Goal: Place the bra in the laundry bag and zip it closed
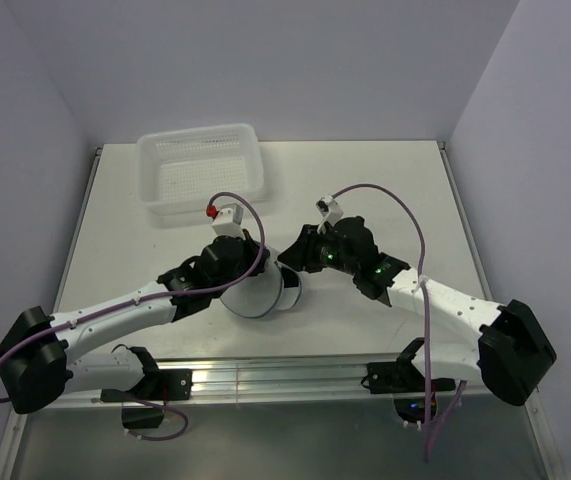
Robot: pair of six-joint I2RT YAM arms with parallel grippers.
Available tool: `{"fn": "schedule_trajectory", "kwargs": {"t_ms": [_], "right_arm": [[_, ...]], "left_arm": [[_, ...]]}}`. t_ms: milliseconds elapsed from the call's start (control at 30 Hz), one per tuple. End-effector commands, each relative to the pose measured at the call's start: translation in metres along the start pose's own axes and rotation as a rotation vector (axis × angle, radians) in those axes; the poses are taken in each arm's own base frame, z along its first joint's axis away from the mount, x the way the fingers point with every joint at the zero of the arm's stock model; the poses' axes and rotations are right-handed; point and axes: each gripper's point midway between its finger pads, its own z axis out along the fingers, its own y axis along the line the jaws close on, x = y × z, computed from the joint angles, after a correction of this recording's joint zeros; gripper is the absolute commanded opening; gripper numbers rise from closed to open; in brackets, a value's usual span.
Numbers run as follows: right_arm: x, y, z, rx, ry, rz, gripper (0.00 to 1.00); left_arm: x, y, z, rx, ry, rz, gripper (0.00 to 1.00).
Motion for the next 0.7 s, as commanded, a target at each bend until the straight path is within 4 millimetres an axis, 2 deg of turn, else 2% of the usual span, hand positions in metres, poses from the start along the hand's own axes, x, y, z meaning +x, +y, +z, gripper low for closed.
{"fn": "schedule_trajectory", "kwargs": {"t_ms": [0, 100, 233, 433, 600, 667], "right_arm": [[-0.028, 0.027, -0.012, -0.104, -0.110, -0.015, 0.41], [-0.024, 0.033, -0.013, -0.130, -0.078, -0.037, 0.41], [-0.021, 0.015, -0.006, -0.064, -0.088, -0.031, 0.40], [-0.020, -0.001, 0.002, -0.016, -0.078, -0.034, 0.40], [-0.007, 0.006, 0.005, -0.074, -0.017, -0.024, 0.41], [-0.001, 0.003, 0.003, -0.073, -0.008, -0.011, 0.41]], "left_arm": [[-0.018, -0.016, -0.006, 0.068, -0.054, -0.017, 0.00], [-0.018, -0.017, -0.006, 0.073, -0.055, -0.020, 0.00], [-0.020, -0.018, -0.008, 0.079, -0.059, -0.022, 0.00], [-0.019, -0.020, -0.008, 0.094, -0.059, -0.019, 0.00], [-0.020, -0.019, -0.007, 0.090, -0.069, -0.015, 0.00], [-0.021, -0.020, -0.006, 0.094, -0.075, -0.015, 0.00]]}}
